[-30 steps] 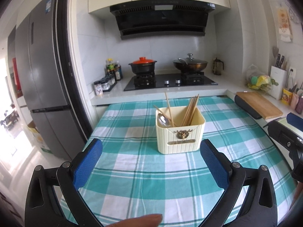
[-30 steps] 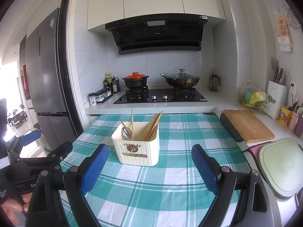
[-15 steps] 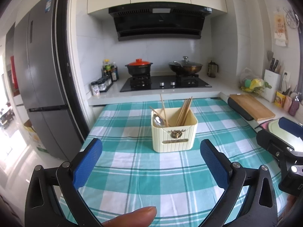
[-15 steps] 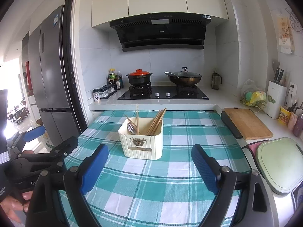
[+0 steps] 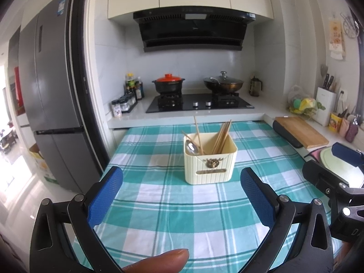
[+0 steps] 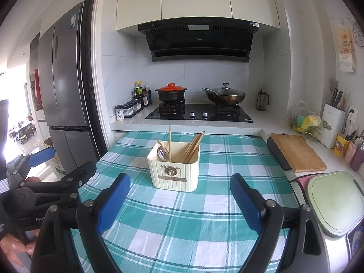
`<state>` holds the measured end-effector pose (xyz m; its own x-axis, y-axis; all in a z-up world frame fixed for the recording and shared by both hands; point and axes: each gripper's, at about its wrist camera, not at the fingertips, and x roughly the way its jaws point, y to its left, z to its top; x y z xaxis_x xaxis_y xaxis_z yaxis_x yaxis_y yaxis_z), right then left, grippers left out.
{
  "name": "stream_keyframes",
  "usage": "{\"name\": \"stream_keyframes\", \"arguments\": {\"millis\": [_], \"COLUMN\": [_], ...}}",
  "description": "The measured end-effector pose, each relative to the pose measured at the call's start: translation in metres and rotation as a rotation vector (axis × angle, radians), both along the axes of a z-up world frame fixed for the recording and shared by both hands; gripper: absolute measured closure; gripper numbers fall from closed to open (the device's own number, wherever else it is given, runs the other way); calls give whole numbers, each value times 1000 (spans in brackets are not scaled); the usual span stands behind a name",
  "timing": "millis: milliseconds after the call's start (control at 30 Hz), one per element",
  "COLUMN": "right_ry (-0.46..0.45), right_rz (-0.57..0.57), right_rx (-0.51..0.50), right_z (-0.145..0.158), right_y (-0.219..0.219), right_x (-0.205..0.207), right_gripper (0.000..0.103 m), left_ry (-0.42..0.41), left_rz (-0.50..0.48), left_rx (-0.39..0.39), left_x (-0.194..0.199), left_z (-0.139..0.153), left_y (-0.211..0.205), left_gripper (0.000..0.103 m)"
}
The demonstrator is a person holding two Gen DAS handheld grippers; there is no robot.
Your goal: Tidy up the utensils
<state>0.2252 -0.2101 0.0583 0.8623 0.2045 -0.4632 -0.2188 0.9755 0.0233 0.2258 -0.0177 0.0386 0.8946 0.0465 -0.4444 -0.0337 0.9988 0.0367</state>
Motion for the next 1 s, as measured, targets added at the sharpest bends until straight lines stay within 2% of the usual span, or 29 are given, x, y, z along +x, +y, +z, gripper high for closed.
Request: {"name": "stream_keyframes", "arguments": {"millis": [1000], "right_ry": [20], "right_rz": [-66], "right_rx": [-56], "right_z": [3], "right_y": [6], "right_x": [0], "right_gripper": [12], "left_ry": [34], "left_rz": [11], "left_rx": [3], "left_x": [5], "left_z": [0], "left_y": [2], "left_gripper": [0]}}
